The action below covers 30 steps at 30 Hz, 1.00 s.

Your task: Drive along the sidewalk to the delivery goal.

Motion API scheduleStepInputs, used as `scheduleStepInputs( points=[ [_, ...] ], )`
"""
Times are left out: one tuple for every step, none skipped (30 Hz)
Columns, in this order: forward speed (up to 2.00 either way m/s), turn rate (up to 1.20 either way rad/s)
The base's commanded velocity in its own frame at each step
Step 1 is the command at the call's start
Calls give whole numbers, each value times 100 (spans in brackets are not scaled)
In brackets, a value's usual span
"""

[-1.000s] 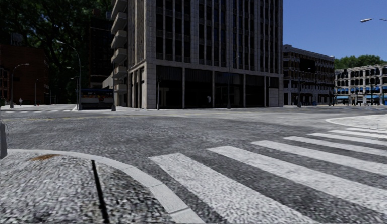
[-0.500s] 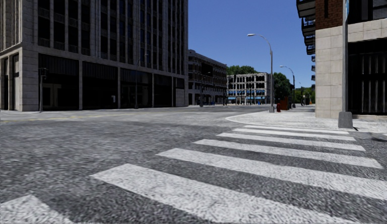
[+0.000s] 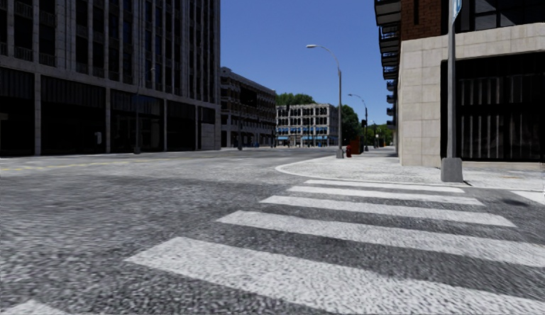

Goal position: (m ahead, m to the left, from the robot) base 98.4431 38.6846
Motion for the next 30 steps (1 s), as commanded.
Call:
scheduleStepInputs(
  points=[
    [200,-74],
    [200,-77],
    [200,-78],
    [200,-78],
    [200,-78],
    [200,-78],
    [200,-78],
    [200,-78],
    [200,-78],
    [200,-78],
    [200,-76],
    [200,-75],
    [200,-75],
    [200,-74],
    [200,-74],
    [200,-70],
    [200,-70],
    [200,-54],
    [200,-30],
    [200,-8],
    [200,-8],
    [200,0],
    [200,0],
    [200,0],
    [200,0],
    [200,0],
    [200,0],
    [200,0],
    [200,0],
    [200,0]
  ],
)
